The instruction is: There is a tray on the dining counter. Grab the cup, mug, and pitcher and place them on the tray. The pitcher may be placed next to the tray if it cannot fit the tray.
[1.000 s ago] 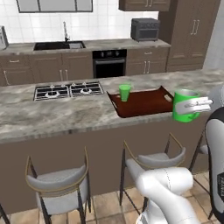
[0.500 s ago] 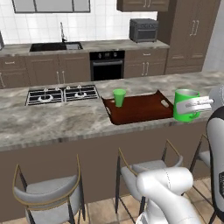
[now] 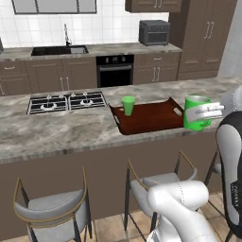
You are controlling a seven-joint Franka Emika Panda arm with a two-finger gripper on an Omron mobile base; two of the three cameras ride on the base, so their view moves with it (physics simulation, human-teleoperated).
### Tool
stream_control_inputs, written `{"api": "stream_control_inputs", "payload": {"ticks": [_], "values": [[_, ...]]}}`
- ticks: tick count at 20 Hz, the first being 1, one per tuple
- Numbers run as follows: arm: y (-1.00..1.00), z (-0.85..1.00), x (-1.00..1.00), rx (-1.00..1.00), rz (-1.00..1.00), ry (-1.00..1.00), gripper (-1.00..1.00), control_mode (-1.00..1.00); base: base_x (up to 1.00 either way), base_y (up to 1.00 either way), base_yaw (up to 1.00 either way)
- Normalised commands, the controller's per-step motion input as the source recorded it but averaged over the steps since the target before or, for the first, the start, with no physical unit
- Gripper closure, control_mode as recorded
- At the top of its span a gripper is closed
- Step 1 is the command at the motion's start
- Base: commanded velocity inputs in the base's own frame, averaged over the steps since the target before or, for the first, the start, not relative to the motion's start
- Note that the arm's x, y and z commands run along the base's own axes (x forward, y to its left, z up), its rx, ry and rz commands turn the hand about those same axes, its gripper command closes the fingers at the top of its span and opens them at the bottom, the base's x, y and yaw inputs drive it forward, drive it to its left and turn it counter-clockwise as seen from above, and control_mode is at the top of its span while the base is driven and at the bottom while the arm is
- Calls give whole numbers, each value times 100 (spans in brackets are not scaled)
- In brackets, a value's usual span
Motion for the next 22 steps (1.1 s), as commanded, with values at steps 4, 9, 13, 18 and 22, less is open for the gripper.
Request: {"api": "stream_control_inputs", "payload": {"ticks": [4,9,13,18,22], "values": [[46,-21,92,0,0,0,100,-100,0,0,0],[34,-23,86,0,2,0,100,-100,0,0,0],[15,-33,73,0,3,0,100,-100,0,0,0],[0,-30,66,0,2,0,100,-100,0,0,0],[0,-32,55,0,3,0,100,-100,0,0,0]]}}
